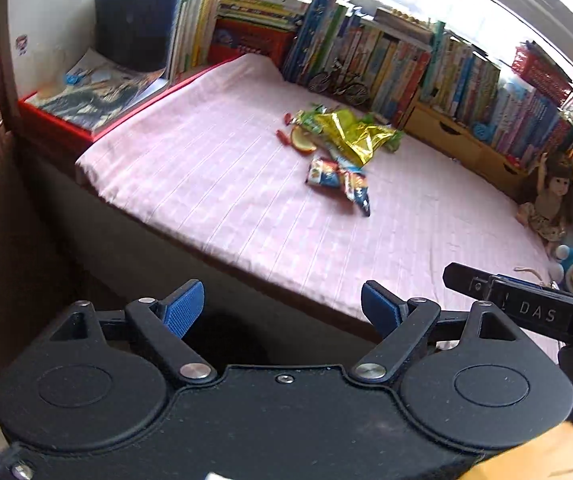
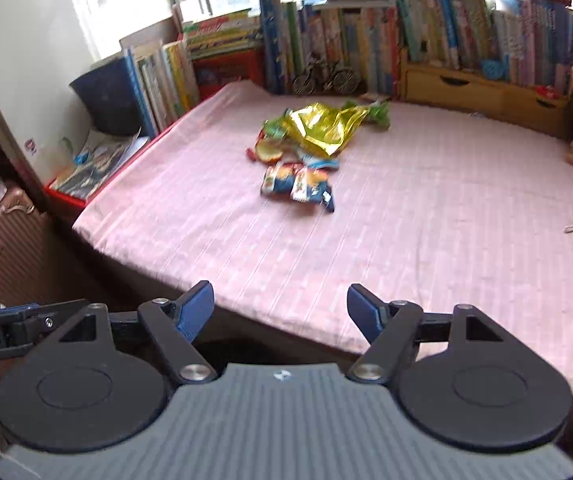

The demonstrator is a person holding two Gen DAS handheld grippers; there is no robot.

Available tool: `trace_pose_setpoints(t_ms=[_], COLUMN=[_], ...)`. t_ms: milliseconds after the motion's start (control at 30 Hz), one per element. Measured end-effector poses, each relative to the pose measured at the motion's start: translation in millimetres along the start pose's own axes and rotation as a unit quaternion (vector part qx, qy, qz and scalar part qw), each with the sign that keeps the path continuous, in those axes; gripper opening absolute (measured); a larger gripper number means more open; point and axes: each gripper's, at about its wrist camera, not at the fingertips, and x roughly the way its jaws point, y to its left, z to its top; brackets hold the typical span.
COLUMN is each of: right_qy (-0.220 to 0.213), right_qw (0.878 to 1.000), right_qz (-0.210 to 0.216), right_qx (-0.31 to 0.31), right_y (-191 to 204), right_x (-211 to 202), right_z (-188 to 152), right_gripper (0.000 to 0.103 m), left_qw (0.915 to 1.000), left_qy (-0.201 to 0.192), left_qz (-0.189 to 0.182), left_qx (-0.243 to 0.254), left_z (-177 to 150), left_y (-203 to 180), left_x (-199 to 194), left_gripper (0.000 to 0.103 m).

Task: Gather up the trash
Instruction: 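Move both tools back over the bed toward the wrappers, then grasp a macaron snack packet with the left tool while the right tool grasps another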

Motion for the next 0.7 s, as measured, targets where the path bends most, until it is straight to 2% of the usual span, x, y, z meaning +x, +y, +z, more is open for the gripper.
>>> trace_pose_setpoints(t_ms=[167, 367, 567, 633, 700], right_qy=[-0.034, -0.046, -0.006, 0.015, 0.037], right_qw=[0.998, 0.996, 0.999, 1.000, 0.999], right_qz=[-0.046, -0.070, -0.036, -0.010, 0.018], right_qx=[0.021, 0.026, 0.003, 0.009, 0.019], right_y=[-18, -41, -62, -71, -79], right_x=[-9, 24, 95, 123, 152], right_z=[36, 67, 90, 97, 102], right_gripper=[0.084, 0.085, 0.085, 0.085, 0.085], left_qw=[0.9990, 0.9974, 0.9987, 0.9989, 0.9985], left_qy=[-0.025, -0.032, 0.006, 0.025, 0.050], left_qz=[-0.010, -0.011, -0.012, -0.007, 0.012], left_qx=[0.036, 0.064, 0.048, 0.039, 0.021], left_z=[34, 69, 113, 131, 151], left_y=[-17, -37, -62, -65, -63], left_x=[8, 52, 132, 164, 196], left_gripper=[0.089, 0.089, 0.087, 0.076, 0.073])
